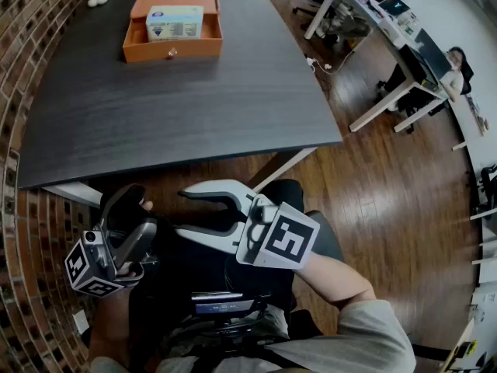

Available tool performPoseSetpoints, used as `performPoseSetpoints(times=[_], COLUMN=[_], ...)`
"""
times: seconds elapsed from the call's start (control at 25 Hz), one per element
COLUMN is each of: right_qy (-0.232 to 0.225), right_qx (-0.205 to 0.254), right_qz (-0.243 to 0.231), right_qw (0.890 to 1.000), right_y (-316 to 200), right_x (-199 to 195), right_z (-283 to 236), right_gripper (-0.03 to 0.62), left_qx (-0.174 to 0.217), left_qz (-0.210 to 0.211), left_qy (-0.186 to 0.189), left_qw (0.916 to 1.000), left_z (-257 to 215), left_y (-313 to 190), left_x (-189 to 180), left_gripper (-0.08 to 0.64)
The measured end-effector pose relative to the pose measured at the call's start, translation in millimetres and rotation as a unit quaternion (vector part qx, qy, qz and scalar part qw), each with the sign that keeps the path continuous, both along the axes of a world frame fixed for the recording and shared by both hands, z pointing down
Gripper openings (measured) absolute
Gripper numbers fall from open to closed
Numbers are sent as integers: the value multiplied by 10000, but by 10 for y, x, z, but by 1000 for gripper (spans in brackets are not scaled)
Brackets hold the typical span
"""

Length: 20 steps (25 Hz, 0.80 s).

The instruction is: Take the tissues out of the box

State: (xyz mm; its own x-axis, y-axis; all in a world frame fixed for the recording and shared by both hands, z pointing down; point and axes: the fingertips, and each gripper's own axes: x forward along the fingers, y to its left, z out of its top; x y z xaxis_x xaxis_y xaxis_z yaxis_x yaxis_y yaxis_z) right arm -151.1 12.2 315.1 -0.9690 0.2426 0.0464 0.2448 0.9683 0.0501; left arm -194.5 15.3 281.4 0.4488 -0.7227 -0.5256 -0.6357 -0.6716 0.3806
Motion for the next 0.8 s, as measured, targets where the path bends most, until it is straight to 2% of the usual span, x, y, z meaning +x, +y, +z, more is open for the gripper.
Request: performPoseSetpoints(times=[0.48, 0.76, 0.8], right_qy=[-38, -150, -151], right_qx=[-68, -121, -133], right_qz=[-1, 156, 212], right_qw=[10000, 9997, 9996], right_y=[-26, -96, -113], right_x=[-7, 0, 2], right_z=[-14, -85, -89], right_gripper=[193, 193, 215], left_qx=[37, 47, 55], left_qz=[-53, -131, -144], left_qy=[-145, -248, -269], left_qw=[9999, 9996, 9995], left_z=[-11, -24, -25], left_y=[-4, -16, -18], left_x=[17, 10, 13], left_gripper=[215, 215, 215])
